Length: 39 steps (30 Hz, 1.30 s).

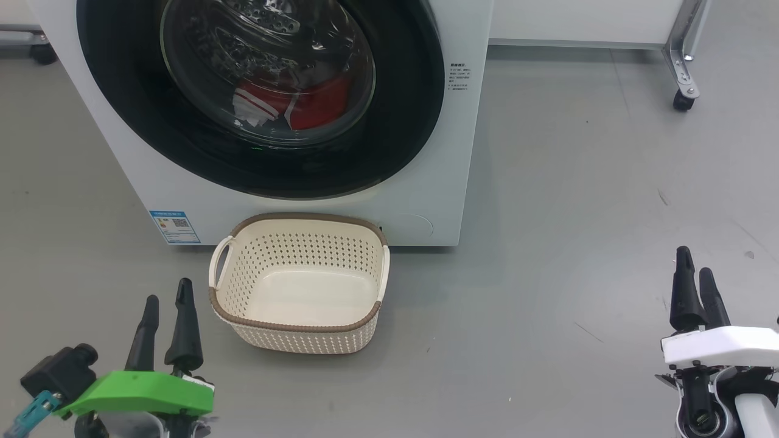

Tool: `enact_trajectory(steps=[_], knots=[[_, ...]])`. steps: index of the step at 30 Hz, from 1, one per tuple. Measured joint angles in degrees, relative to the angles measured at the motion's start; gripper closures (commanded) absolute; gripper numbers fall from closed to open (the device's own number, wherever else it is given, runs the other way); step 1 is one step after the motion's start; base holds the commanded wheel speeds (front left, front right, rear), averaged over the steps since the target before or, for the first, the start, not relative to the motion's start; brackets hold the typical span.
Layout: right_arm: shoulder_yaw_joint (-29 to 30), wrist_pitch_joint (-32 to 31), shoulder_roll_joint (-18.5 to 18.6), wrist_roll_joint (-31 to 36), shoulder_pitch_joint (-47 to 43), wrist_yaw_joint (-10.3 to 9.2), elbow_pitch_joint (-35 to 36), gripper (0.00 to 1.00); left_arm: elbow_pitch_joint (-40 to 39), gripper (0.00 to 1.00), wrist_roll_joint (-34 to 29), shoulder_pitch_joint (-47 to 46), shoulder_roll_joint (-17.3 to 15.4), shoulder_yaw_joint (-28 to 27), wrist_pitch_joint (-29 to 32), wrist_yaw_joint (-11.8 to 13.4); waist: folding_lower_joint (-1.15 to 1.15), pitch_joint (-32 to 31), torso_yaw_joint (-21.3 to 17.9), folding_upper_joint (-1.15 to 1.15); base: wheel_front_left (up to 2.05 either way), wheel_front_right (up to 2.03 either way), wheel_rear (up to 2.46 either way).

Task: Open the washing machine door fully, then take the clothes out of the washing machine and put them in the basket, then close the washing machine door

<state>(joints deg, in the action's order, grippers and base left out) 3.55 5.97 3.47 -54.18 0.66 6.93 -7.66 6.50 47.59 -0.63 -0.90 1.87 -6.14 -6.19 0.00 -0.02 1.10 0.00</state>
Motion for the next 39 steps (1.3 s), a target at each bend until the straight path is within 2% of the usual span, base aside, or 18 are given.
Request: enact_trajectory(steps=[4,12,26,39], knots=[[-1.09,1.0,0.43,5.08,-0.05,-0.09,0.0,0.0,-0.15,0.0,-2.45,0.1,-0.07,0.86,-0.71,1.35,0.0,0.0,0.06,0.0,0.0,0.0,0.0],[-2.77,2.44,0.96,12.26,-0.1,-0.63,0.0,0.0,-0.14,0.0,-12.15,0.71,-0.2,2.9,-2.24,2.98,0.0,0.08,0.0,0.0,0.0,0.0,0.0],[-5.71,4.64,1.98,24.21,-0.12,-2.55,-0.7,0.0,3.6,0.0,-25.96,2.15,-0.59,6.95,-4.64,7.01,0.0,0.26,-0.29,0.0,0.0,0.0,0.0],[-8.14,6.78,2.16,33.06,-0.17,-3.57,-2.79,0.0,4.15,0.0,-31.96,2.14,-1.01,9.22,-6.64,9.51,0.0,0.1,-0.48,0.0,0.0,0.0,0.0]])
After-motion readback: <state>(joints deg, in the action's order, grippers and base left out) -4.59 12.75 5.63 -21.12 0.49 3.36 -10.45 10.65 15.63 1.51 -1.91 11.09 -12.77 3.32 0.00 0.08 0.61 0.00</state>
